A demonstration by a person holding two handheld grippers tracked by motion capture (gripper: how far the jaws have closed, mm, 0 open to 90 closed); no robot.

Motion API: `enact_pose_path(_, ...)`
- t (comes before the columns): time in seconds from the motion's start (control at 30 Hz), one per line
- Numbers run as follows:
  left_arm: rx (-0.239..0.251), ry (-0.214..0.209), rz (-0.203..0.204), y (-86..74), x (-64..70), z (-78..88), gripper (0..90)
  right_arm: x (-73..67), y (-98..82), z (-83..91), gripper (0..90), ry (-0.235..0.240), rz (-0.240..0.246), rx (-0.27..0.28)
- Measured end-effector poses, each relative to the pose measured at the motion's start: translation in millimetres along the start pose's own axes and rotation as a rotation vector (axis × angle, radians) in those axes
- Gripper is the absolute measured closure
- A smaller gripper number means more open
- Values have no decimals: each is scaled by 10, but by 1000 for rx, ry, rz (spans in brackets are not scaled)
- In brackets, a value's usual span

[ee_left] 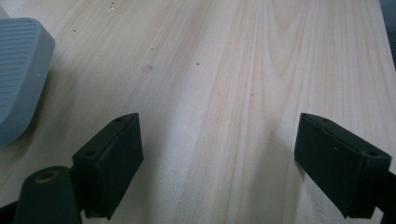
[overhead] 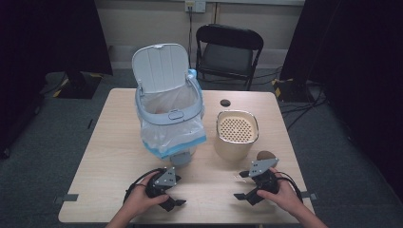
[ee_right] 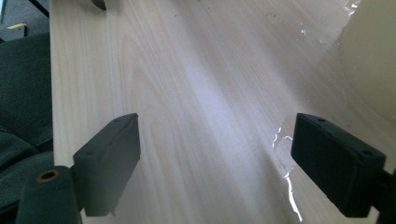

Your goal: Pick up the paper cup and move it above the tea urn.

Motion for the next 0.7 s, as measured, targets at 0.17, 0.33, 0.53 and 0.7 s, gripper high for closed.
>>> enact_pose_path(0.17, 28, -6, 0, -2, -4, -6, 140, -43, -45, 29, 149, 23, -10, 9)
enact_pose_path(0.33, 28, -8, -2, -3, -5, -8, 139, -63, -98, 64, 149, 33, -24, 5)
enact_pose_path(0.53, 24, -23, -8, -3, 3, -11, 122, -95, -177, 116, 150, 29, -27, -6)
enact_pose_path(0.7, 26, -25, -14, -6, 0, -15, 116, -131, -244, 146, 150, 36, -40, -8)
Point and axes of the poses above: each handheld gripper's, and its own axes: z roughly backward along the jaws, y roughly out of its top, x roughly to its right, the point moved 7 cm from there along -z, roughly forward along the jaws, and after that the axes turned 3 degrees about z, right-handed, at the moved point
